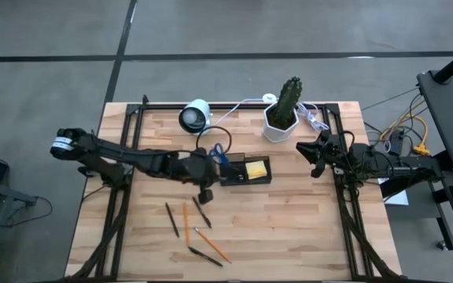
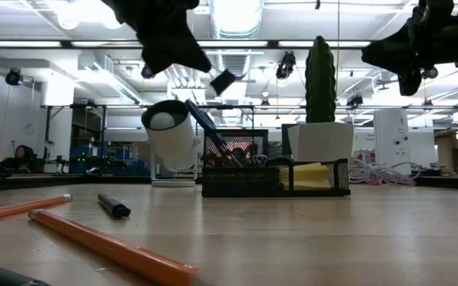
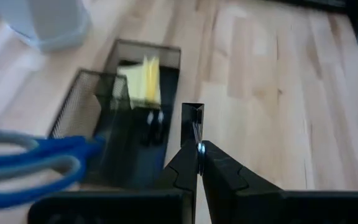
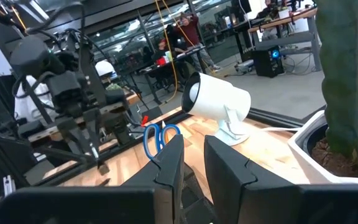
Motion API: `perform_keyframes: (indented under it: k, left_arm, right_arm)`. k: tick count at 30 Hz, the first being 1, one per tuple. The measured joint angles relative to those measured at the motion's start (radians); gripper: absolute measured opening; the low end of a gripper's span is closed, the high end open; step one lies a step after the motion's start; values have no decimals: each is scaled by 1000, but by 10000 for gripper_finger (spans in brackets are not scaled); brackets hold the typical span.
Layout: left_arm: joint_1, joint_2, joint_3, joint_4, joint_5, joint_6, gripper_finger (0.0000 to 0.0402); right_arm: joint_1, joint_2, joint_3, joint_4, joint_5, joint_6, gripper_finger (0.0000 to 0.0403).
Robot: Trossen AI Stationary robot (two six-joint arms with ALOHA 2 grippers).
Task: Pick and place office supplies into organizer
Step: Put the black binder clip into the black desk organizer
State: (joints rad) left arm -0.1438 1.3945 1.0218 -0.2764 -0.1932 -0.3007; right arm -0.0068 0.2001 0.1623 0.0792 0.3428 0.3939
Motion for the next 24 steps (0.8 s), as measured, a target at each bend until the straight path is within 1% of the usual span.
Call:
perform_keyframes:
  k: [5,8,11,15,24]
  left_arm:
    - [39,6,0,13,-23,20,0]
    - [54,38,11,32,-22,20,0]
    - [60,83,51,70,-21,50,0]
    - [66,145,90,51,-21,84,0]
    - [75,205,86,42,-3,99,0]
  right_arm:
    - [0,1,0,0,0,0,54]
    - [0,7,0,-2,0,0,54]
    - [0,18,0,0,0,1,54]
    - [0,34,1,3,0,7,54]
    - [-1,56,1,6,0,11,54]
